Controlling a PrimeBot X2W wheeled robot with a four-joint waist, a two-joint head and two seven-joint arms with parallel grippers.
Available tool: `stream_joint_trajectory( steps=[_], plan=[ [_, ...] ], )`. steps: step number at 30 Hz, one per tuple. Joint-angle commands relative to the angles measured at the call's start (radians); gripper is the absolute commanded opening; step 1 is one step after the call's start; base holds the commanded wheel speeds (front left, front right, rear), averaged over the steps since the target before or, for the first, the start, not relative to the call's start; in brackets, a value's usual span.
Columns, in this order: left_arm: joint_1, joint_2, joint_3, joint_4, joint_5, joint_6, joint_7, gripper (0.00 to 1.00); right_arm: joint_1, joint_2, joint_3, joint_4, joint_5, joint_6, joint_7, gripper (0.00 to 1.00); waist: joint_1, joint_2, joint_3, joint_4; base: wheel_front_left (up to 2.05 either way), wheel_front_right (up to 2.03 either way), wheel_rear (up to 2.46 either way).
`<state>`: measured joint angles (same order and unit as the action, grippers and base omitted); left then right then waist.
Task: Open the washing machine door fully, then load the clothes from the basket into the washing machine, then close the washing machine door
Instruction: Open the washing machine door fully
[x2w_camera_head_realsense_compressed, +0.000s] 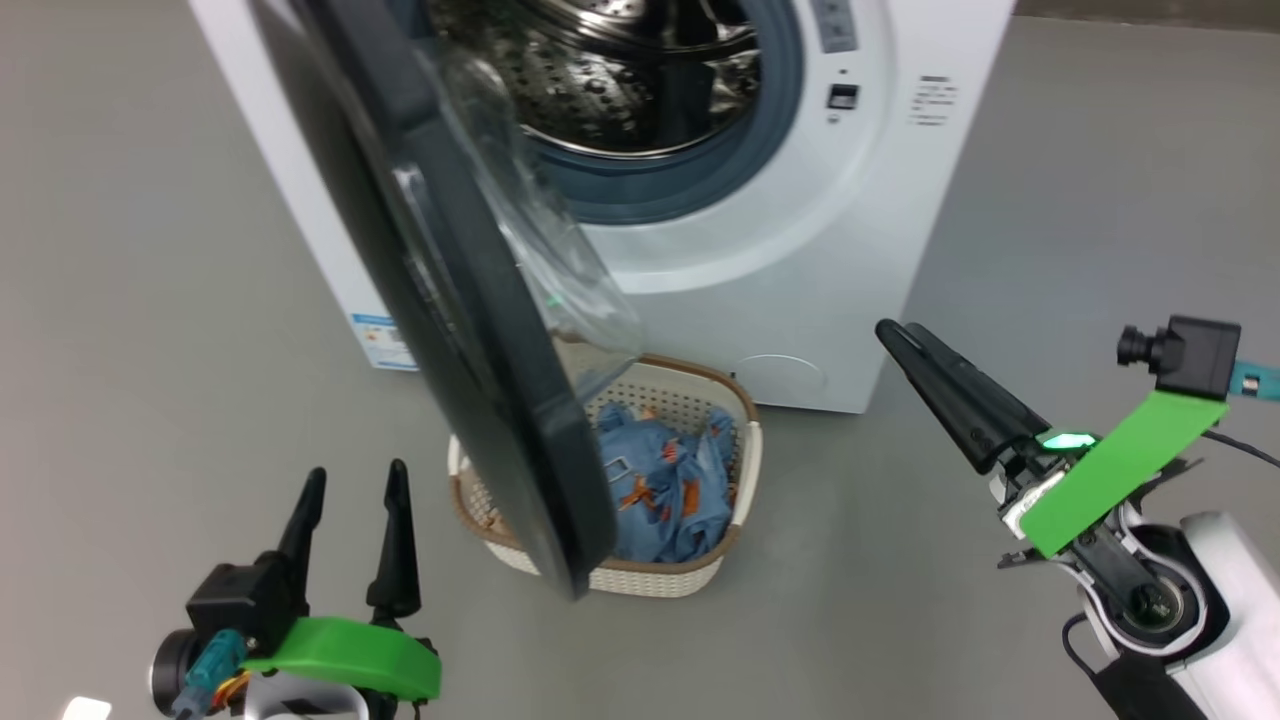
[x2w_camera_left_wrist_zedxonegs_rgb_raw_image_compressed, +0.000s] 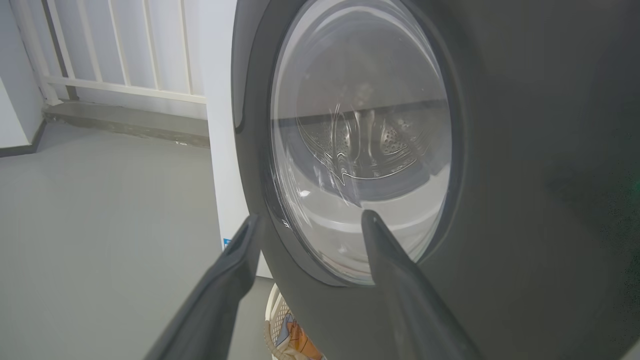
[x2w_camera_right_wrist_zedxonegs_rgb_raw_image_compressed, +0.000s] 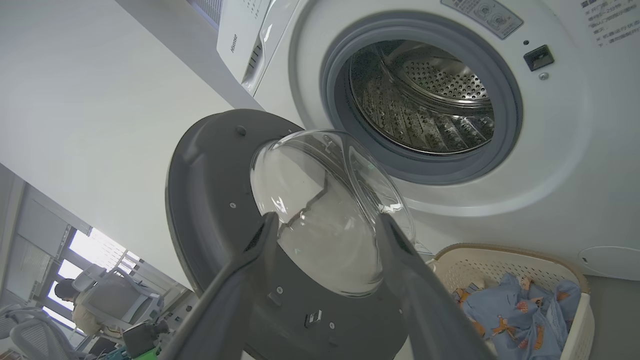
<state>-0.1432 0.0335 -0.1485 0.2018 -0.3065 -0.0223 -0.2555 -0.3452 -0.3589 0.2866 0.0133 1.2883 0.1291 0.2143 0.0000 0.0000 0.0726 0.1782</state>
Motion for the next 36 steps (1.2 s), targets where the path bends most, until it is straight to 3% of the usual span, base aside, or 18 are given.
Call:
stream_joint_trajectory(
  steps=[1, 11, 15, 20, 29, 36],
  plan=[
    [-0.023, 0.017, 0.038, -0.031, 0.014, -0.002, -0.006, 1.0, 0.007, -0.012, 0.018, -0.03, -0.015, 0.002, -0.02, 1.0, 0.0, 0.0, 0.002, -0.035, 0.0, 0.0, 0.0],
    [0.001, 0.017, 0.072, -0.077, 0.021, -0.008, -0.006, 1.0, 0.074, -0.071, 0.081, 0.073, -0.185, 0.002, -0.359, 1.0, 0.0, 0.0, 0.009, -0.091, 0.0, 0.0, 0.0],
    [0.015, 0.017, 0.073, -0.089, 0.027, -0.009, -0.006, 1.0, 0.09, -0.073, 0.078, 0.138, -0.239, 0.002, -0.444, 1.0, 0.0, 0.0, 0.011, -0.102, 0.0, 0.0, 0.0],
    [0.025, 0.017, 0.078, -0.096, 0.032, -0.014, -0.006, 1.0, 0.098, -0.063, 0.01, 0.209, -0.39, 0.002, -0.474, 1.0, 0.0, 0.0, 0.012, -0.109, 0.0, 0.0, 0.0],
    [0.023, 0.017, 0.072, -0.098, 0.036, -0.02, -0.006, 1.0, 0.137, 0.029, -0.142, 0.244, -0.698, 0.002, -0.476, 1.0, 0.0, 0.0, 0.016, -0.113, 0.0, 0.0, 0.0],
    [0.019, 0.017, 0.066, -0.101, 0.036, -0.019, -0.006, 1.0, 0.159, 0.078, -0.195, 0.231, -0.798, 0.002, -0.476, 1.0, 0.0, 0.0, 0.02, -0.113, 0.0, 0.0, 0.0]
  ],
)
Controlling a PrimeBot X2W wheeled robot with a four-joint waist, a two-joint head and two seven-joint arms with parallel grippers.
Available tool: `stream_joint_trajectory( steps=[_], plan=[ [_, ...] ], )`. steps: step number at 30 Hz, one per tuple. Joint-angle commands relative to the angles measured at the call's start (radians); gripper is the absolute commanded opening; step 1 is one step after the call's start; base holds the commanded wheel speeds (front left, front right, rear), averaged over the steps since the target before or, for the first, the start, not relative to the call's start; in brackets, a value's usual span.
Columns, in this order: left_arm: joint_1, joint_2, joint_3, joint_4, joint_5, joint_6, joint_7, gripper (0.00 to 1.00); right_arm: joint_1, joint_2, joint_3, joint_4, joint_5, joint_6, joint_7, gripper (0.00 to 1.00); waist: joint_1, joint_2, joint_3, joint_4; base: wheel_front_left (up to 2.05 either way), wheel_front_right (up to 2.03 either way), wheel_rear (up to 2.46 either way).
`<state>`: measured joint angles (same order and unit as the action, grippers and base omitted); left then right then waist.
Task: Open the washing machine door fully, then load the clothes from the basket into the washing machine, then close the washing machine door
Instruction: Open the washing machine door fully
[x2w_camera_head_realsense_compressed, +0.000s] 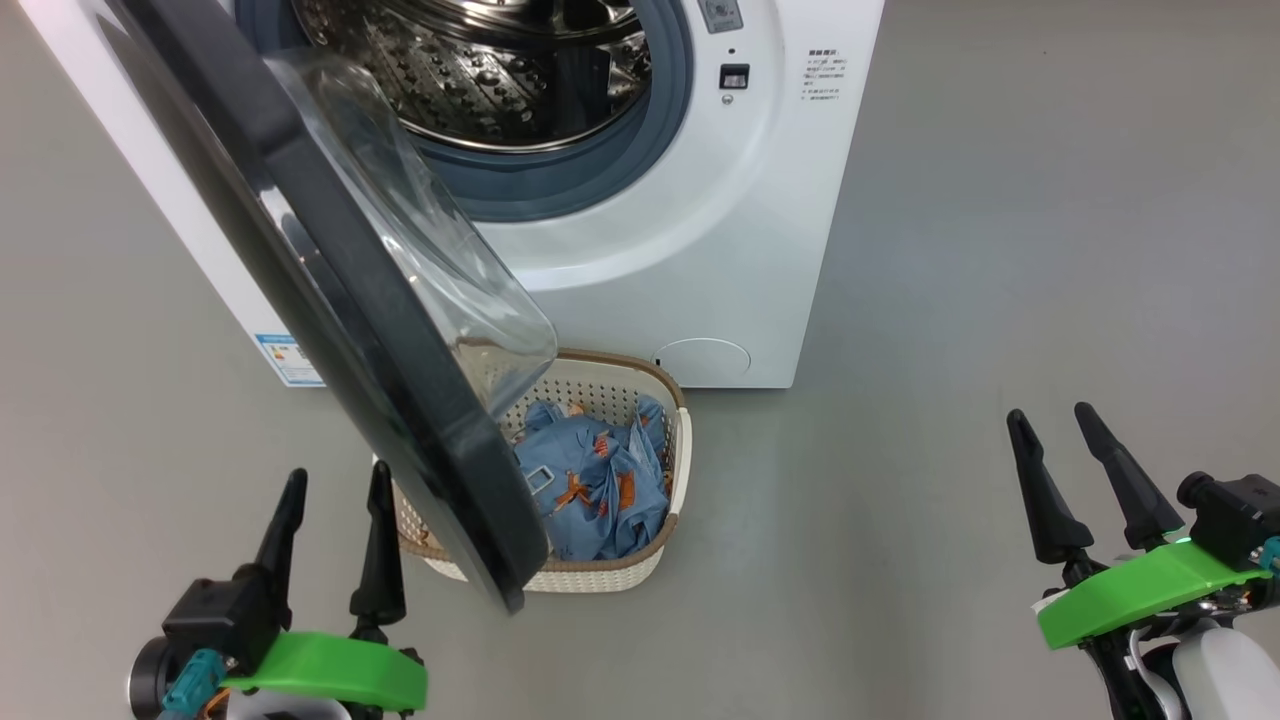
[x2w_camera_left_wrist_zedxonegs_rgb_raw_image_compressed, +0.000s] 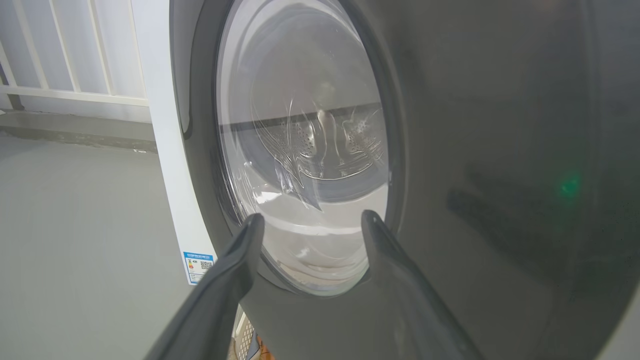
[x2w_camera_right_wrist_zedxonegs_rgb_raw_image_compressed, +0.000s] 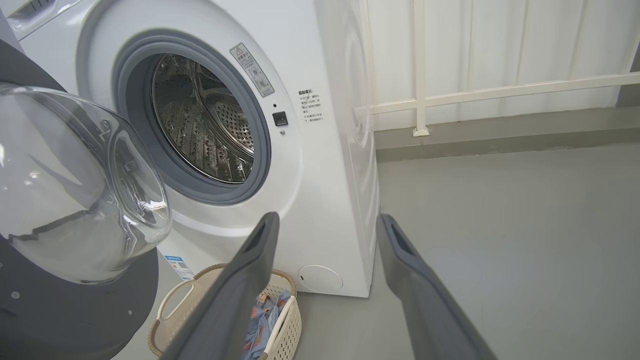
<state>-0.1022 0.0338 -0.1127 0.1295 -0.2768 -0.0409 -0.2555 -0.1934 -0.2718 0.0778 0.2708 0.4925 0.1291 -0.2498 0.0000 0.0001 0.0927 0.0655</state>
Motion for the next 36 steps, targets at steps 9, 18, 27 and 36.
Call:
stream_joint_trajectory(
  steps=[9, 18, 27, 36],
  plan=[
    [-0.021, 0.016, 0.027, -0.028, 0.009, 0.005, -0.006, 1.0, 0.011, 0.009, 0.012, -0.042, -0.042, 0.002, -0.012, 1.0, 0.0, -0.0001, -0.005, -0.002, 0.0, 0.0, 0.0],
    [-0.019, 0.016, 0.026, -0.03, 0.007, 0.008, -0.006, 1.0, 0.014, 0.007, 0.016, -0.036, -0.055, 0.002, -0.012, 1.0, 0.0, -0.0001, -0.008, 0.0, 0.0, 0.0, 0.0],
    [-0.016, 0.016, 0.028, -0.024, 0.003, 0.011, -0.006, 1.0, 0.016, 0.002, 0.02, -0.024, -0.054, 0.002, -0.012, 1.0, 0.0, -0.0001, -0.014, -0.002, 0.0, 0.0, 0.0],
    [-0.015, 0.016, 0.029, -0.023, 0.005, 0.013, -0.006, 1.0, 0.018, 0.002, 0.017, -0.014, -0.053, 0.002, -0.012, 1.0, 0.0, -0.0001, -0.018, -0.001, 0.0, 0.0, 0.0]
  ],
)
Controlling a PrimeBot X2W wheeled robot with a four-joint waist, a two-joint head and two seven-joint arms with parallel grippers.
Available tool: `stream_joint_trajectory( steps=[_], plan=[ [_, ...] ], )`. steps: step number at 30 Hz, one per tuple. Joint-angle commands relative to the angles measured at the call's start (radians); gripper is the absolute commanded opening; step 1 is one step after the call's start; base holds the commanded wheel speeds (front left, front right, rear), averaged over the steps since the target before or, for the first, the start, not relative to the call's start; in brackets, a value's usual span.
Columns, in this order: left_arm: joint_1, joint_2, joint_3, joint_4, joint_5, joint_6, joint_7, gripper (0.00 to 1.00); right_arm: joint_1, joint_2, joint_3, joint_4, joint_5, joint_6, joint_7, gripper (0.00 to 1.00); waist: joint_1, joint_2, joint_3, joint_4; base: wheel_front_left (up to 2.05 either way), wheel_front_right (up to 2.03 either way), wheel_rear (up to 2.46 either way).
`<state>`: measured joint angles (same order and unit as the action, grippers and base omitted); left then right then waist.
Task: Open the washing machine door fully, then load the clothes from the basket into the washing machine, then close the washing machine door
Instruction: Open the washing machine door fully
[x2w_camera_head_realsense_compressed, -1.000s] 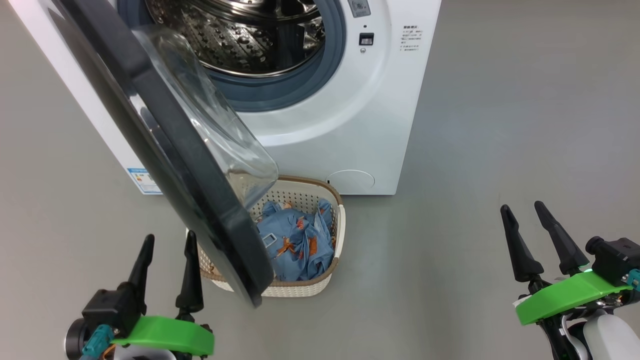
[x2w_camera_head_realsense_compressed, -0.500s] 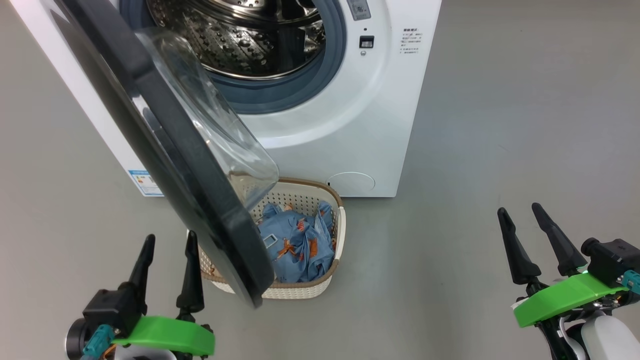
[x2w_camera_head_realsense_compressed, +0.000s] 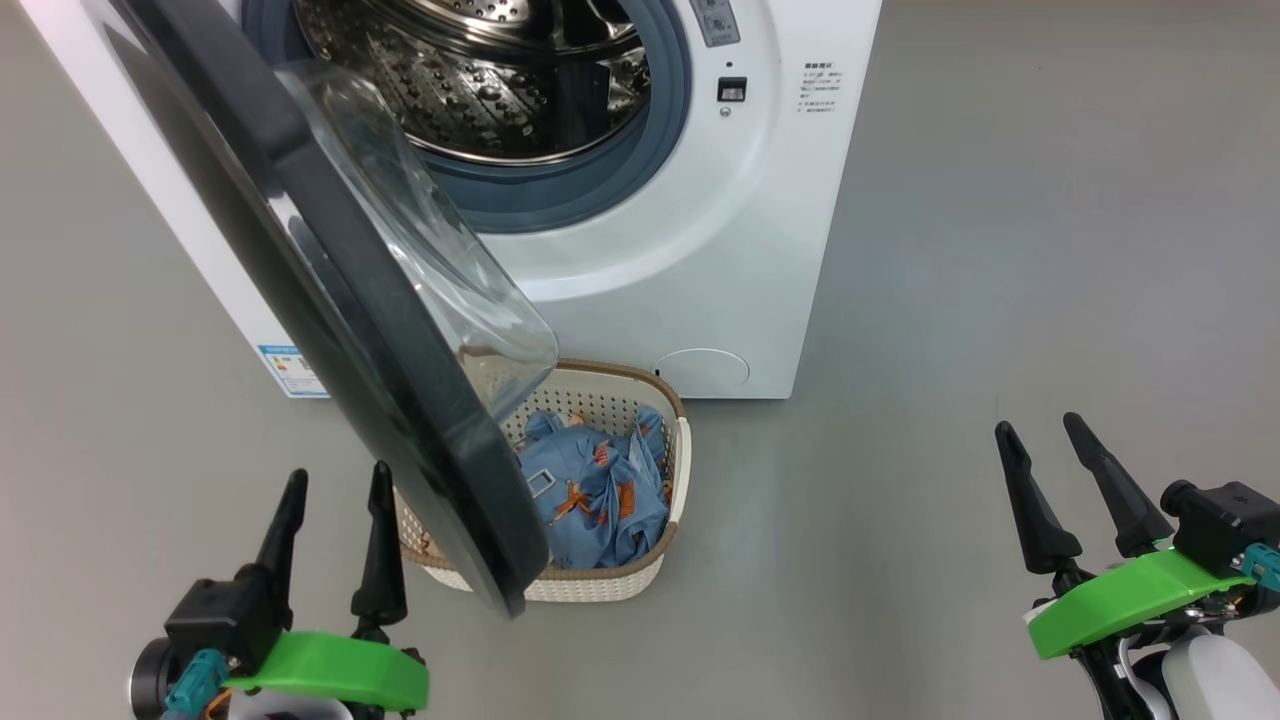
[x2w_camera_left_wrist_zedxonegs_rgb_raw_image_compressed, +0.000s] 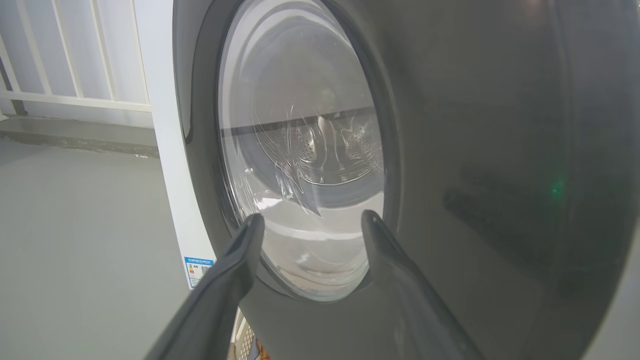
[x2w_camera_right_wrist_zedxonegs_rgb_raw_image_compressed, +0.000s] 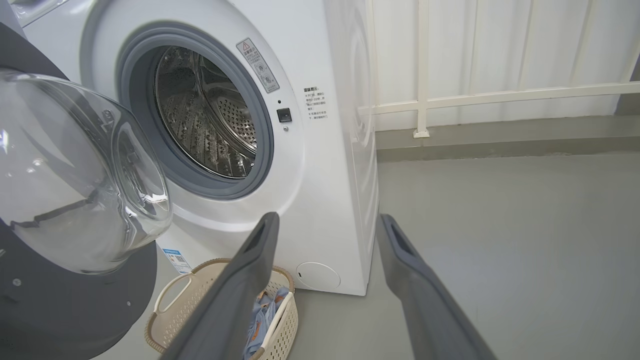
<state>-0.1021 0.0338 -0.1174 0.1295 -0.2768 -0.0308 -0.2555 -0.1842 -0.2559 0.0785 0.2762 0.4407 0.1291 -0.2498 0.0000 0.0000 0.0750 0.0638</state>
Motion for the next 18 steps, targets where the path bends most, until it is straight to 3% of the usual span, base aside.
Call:
stream_joint_trajectory(
  steps=[1, 8, 9, 10, 13, 18],
  plan=[
    [-0.016, 0.016, 0.034, -0.022, 0.004, 0.003, -0.006, 1.0, 0.009, -0.014, 0.016, -0.018, -0.001, 0.002, -0.012, 1.0, 0.0, 0.0, 0.0, 0.001, 0.0, 0.0, 0.0],
    [-0.016, 0.016, 0.034, -0.021, 0.002, 0.0, -0.006, 1.0, 0.008, -0.014, 0.015, -0.01, 0.0, 0.002, -0.012, 1.0, 0.0, 0.0, -0.003, 0.004, 0.0, 0.0, 0.0],
    [-0.017, 0.016, 0.034, -0.021, 0.001, 0.0, -0.006, 0.87, 0.008, -0.014, 0.015, -0.009, 0.001, 0.002, -0.012, 1.0, 0.0, 0.0, -0.004, 0.005, 0.0, 0.0, 0.0],
    [-0.017, 0.016, 0.034, -0.021, 0.001, -0.001, -0.006, 0.53, 0.008, -0.014, 0.015, -0.009, 0.001, 0.002, -0.012, 1.0, 0.0, 0.0, -0.004, 0.005, 0.0, 0.0, 0.0],
    [-0.019, 0.016, 0.034, -0.022, -0.001, -0.003, -0.006, 0.03, 0.009, -0.012, 0.015, -0.008, 0.003, 0.002, -0.012, 1.0, 0.0, 0.0, -0.005, 0.007, 0.0, 0.0, 0.0],
    [-0.022, 0.016, 0.035, -0.035, 0.0, -0.003, -0.006, 0.0, 0.009, -0.01, 0.017, -0.007, 0.005, 0.002, -0.012, 1.0, 0.0, 0.0, -0.008, 0.009, 0.0, 0.0, 0.0]
  ],
)
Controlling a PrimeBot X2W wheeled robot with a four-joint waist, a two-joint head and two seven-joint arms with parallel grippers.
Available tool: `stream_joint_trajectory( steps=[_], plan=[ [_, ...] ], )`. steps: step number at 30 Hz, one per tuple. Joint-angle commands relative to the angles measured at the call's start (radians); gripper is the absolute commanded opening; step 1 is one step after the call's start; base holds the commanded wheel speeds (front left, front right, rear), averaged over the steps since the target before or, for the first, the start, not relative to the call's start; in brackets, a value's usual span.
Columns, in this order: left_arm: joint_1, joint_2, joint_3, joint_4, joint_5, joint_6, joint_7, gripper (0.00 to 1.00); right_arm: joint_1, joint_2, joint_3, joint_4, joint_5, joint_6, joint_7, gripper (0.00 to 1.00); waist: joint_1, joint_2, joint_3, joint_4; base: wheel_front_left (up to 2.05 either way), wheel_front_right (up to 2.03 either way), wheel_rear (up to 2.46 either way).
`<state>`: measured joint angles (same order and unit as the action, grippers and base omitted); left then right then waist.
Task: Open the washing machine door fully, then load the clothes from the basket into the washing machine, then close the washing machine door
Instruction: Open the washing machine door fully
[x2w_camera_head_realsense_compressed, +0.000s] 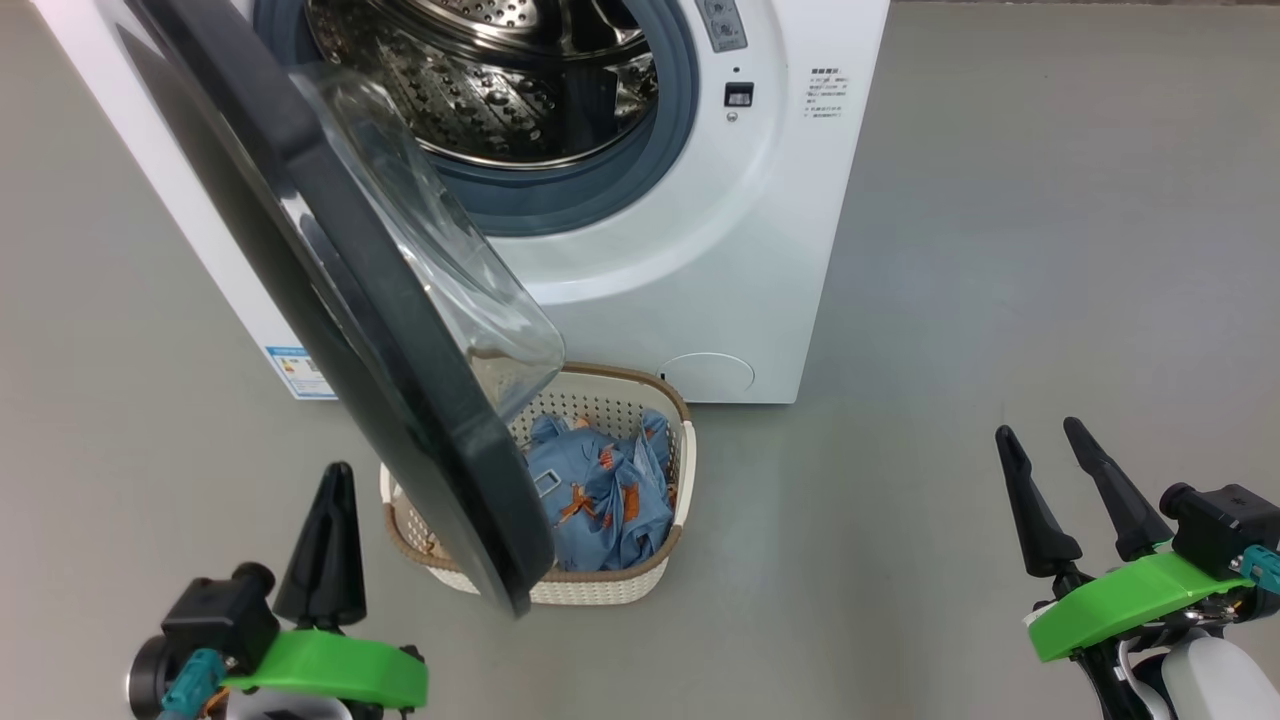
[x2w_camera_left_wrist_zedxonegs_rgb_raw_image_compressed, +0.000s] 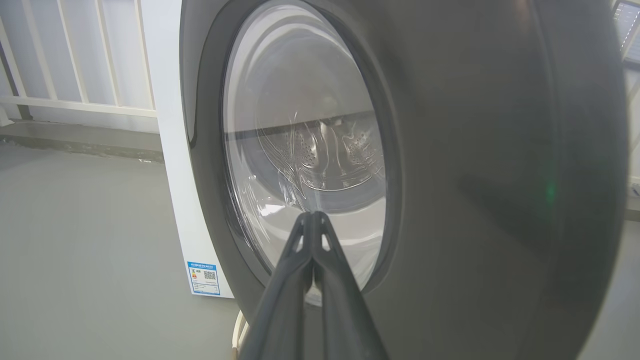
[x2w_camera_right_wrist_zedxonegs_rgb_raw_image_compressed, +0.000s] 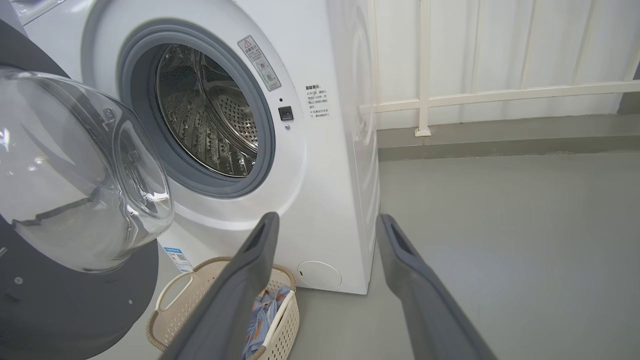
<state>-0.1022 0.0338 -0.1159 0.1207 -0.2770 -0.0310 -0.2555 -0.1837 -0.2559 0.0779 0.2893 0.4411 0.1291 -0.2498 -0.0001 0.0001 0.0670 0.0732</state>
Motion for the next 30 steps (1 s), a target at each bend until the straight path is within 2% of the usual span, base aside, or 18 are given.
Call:
stream_joint_trajectory(
  steps=[1, 12, 18, 25, 30],
  plan=[
    [-0.023, 0.016, 0.035, -0.036, 0.002, -0.003, -0.006, 0.0, 0.009, -0.01, 0.016, -0.02, 0.005, 0.002, -0.012, 1.0, 0.0001, -0.0001, 0.0, 0.001, 0.0, 0.0, 0.0],
    [-0.043, 0.016, 0.014, -0.3, 0.061, 0.014, -0.006, 0.0, 0.007, -0.006, 0.016, -0.021, 0.003, 0.002, -0.012, 1.0, 0.0001, -0.0001, 0.004, 0.012, 0.0, 0.0, 0.0],
    [-0.043, 0.016, -0.042, -0.439, 0.081, 0.001, -0.006, 0.0, 0.002, 0.001, 0.025, -0.018, 0.006, 0.002, -0.012, 1.0, 0.0001, -0.0001, 0.002, 0.012, 0.0, 0.0, 0.0],
    [-0.034, 0.016, -0.151, -0.491, 0.059, -0.011, -0.006, 0.0, -0.003, 0.007, 0.036, -0.015, 0.011, 0.002, -0.012, 1.0, 0.0001, -0.0001, 0.002, 0.001, 0.0, 0.0, 0.0],
    [-0.03, 0.016, -0.213, -0.448, 0.032, -0.015, -0.006, 0.0, -0.007, 0.012, 0.043, -0.014, 0.014, 0.002, -0.012, 1.0, 0.0001, -0.0001, 0.007, -0.013, 0.0, 0.0, 0.0]
  ],
)
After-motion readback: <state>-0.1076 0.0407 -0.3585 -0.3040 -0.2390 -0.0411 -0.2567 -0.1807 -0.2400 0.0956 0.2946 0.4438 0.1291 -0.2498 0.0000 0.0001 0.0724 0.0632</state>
